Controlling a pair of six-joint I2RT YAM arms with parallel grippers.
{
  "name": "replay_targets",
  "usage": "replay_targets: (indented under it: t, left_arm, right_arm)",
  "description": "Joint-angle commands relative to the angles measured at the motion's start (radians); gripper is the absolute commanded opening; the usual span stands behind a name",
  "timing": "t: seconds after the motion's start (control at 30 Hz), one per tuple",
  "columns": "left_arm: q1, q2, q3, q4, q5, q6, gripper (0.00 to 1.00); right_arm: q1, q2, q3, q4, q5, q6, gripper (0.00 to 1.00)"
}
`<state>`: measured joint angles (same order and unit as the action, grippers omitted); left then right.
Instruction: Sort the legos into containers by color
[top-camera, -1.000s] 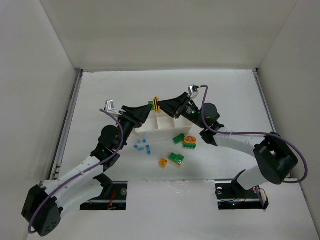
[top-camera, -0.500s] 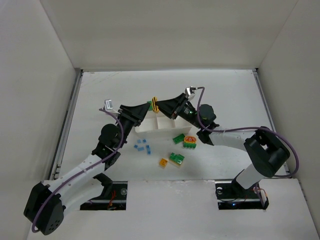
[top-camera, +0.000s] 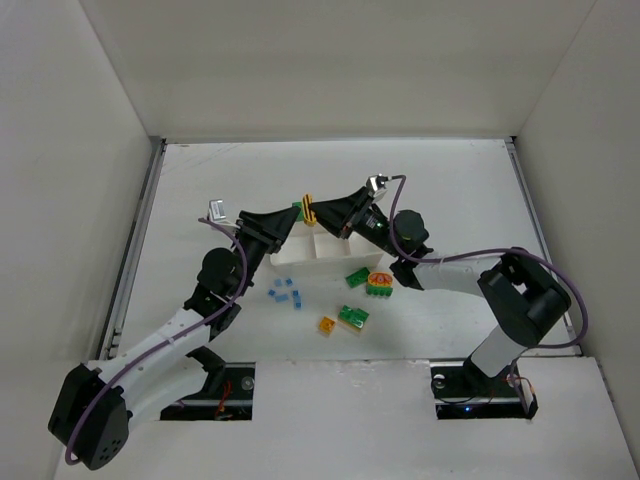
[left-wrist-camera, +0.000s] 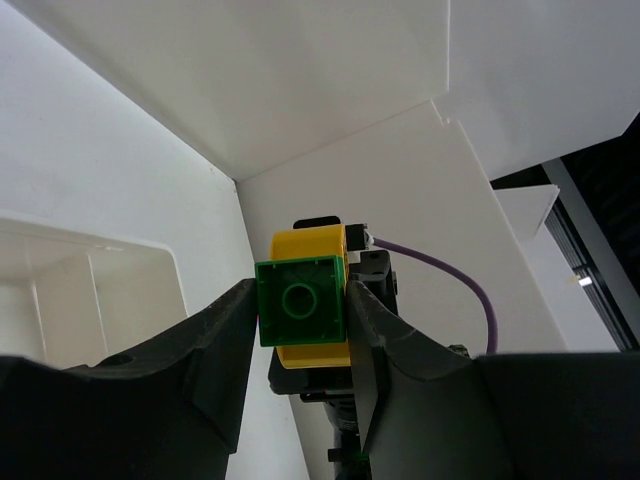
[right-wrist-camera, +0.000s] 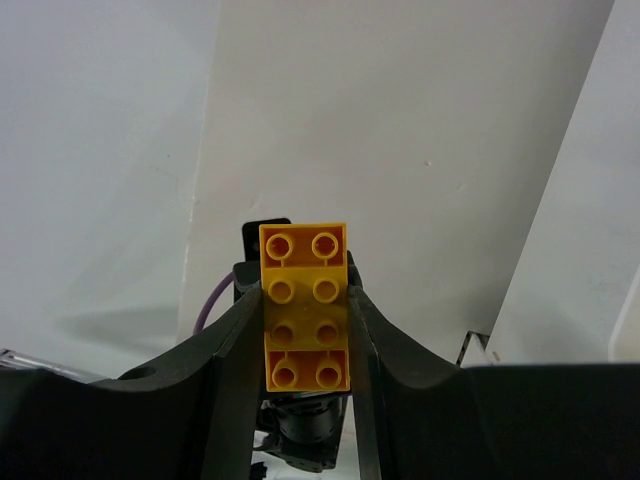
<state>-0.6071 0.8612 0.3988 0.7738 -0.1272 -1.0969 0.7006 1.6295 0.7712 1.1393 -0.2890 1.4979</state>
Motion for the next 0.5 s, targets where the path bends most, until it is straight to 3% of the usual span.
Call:
replay_targets:
  t: [0.0,0.3,0.47]
  left_arm:
    - [-0.003,-0.013,-0.002,0.099,0.034,-0.012,0.33]
    - [-0.003,-0.007,0.012,0.098,0.049,0.000,0.14]
    - [0.034,-0.073,-0.009,0.026,0.054,0.028,0.11]
  right_arm:
    - [0.007,0.012,0.030,0.068,-0.018,0.012,0.26]
    - [0.001,0.001,0.011,0.069,-0.025,0.010,0.26]
    - [-0.054,-0.033,-0.047,0.068,-0.025,-0.007,0.26]
